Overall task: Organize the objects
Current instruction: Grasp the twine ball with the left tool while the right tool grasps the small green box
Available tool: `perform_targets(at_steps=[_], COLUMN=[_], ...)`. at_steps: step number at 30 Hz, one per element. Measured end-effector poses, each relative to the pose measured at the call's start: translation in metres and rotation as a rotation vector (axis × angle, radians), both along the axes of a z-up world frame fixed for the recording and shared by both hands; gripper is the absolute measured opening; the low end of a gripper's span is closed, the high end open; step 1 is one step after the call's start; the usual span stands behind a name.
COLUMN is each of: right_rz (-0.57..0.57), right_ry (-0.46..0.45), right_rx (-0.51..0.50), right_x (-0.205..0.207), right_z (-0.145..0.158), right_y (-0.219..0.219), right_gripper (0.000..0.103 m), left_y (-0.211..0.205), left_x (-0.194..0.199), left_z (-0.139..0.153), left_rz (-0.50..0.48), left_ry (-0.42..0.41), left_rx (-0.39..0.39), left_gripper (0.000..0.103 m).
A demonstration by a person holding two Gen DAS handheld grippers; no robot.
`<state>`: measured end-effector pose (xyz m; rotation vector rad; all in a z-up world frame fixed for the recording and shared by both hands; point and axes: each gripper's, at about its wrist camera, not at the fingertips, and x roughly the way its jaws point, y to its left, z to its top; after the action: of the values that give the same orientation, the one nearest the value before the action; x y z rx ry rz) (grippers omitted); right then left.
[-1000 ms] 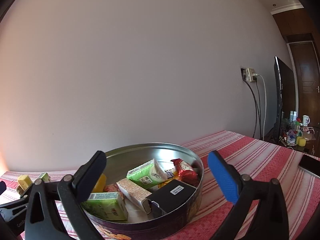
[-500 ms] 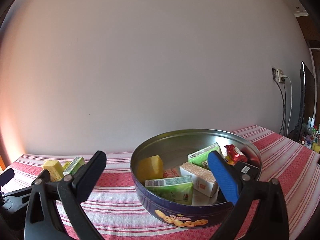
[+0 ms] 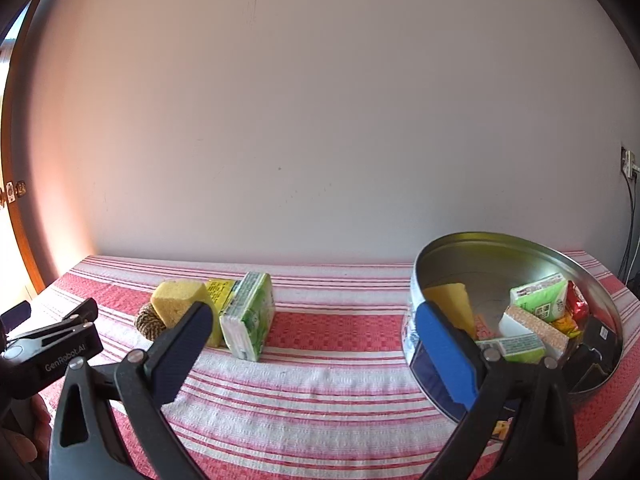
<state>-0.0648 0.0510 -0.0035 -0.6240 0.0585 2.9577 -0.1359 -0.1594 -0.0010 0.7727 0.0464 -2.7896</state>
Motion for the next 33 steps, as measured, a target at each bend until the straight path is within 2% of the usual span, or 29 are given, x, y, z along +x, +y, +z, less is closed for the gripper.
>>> perform_targets(at_steps=[5, 7, 13, 17, 18, 19, 20, 25, 29, 33], right_rz=[0.015, 0.024, 0.014, 0.029, 0.034, 0.037, 0.04, 0.09, 0.124, 0.139], right_ry=[-0.092, -0.154, -0.343, -0.428, -0.432, -0.43, -0.427, -0.363, -0.279, -0.215], right_rx=[-0.045, -0.06, -0.072, -0.111, -0.121, -0.13, -0.137, -0.169, -0.107, -0.063], right_x=[-0.039, -0.057, -0.106, -0.127, -0.127, -0.127, -0.126, -0.106, -0.063, -0.021], right_z=[-0.009, -0.015, -0.036, -0.049, -0.05, -0.05, -0.051, -0.045, -0.034, -0.022], right_y=[-0.01, -0.013, -0.019, -0.014, -0.013, -0.012, -0.011, -0.004, 0.004, 0.012], right_gripper=[0.097, 0.089, 0.073, 0.061, 0.05, 0.034, 0.028, 0.027, 0.027, 0.027], left_y=[-0.014, -0.015, -0.015, -0.014, -0.013, -0.013, -0.012, -0.013, -0.005, 0.006], left_x=[-0.007, -0.01, -0.016, -0.02, -0.022, -0.023, -0.025, -0.032, -0.037, -0.054], left_z=[-0.004, -0.005, -0.006, -0.008, -0.008, -0.009, -0.01, -0.013, -0.014, -0.015], left_rz=[0.028, 0.03, 0.015, 0.001, -0.009, -0.02, -0.031, -0.068, -0.11, -0.132], left_ry=[-0.018, -0.022, -0.044, -0.065, -0.074, -0.082, -0.09, -0.116, -0.123, -0.131], left_rx=[0.008, 0.005, -0.007, -0.008, -0.006, -0.004, -0.002, 0.031, 0.087, 0.097], left_gripper=[0.101, 0.101, 0.101, 0.102, 0.102, 0.102, 0.102, 0.101, 0.101, 0.101])
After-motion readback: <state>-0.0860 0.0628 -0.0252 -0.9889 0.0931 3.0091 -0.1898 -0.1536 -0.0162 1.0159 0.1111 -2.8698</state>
